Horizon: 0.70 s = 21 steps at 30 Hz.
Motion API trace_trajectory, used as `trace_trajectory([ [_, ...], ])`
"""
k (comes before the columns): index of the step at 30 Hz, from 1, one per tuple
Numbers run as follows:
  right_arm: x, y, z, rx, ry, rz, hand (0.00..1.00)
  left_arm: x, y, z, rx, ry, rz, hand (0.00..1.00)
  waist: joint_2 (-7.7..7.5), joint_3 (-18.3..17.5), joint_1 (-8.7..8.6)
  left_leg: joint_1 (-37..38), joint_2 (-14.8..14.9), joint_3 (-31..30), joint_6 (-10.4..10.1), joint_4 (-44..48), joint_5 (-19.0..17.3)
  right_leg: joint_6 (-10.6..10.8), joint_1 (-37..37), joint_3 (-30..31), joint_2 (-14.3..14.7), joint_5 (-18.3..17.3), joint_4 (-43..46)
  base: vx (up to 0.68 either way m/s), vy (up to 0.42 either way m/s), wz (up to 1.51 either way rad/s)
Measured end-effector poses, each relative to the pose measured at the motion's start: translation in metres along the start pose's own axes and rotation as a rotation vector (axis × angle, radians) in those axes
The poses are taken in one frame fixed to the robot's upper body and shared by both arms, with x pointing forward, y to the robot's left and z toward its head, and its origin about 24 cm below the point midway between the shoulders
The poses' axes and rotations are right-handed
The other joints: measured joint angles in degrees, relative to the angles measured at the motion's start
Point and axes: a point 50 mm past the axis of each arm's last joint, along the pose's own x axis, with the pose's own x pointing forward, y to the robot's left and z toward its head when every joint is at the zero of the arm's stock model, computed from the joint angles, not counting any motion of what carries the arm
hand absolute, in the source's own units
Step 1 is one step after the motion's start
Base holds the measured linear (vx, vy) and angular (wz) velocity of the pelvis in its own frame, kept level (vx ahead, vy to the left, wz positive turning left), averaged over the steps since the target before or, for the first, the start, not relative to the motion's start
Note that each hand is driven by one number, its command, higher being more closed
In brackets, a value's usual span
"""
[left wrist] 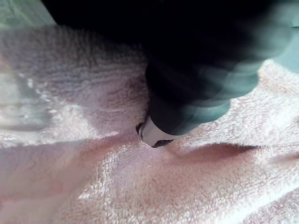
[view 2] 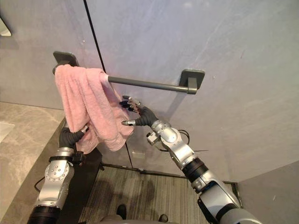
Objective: Organize washtable
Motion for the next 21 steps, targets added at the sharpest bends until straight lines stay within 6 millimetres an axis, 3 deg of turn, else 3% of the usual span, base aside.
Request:
trace_trajectory([
  [11,0.003,0.005,0.006,0.008,-0.029,0.013,0.00,0.000,-0.001,0.000,-0.004,0.001,-0.001,1.00,0.00,0.0,0.12,0.0,0.0,-0.2,0.0,0.0,0.0,0.0,0.0,-0.1,0.0,0.0,0.0,0.00,0.000,0.00],
  [21,0.022,0.015,0.017,-0.011,-0.051,0.056,0.00,0.000,-0.002,0.000,-0.006,-0.001,-0.005,1.00,-0.01,0.0,0.29,-0.4,0.0,-0.7,0.0,0.0,0.0,0.0,0.0,-0.6,0.0,0.0,-0.2,0.00,0.000,0.01],
])
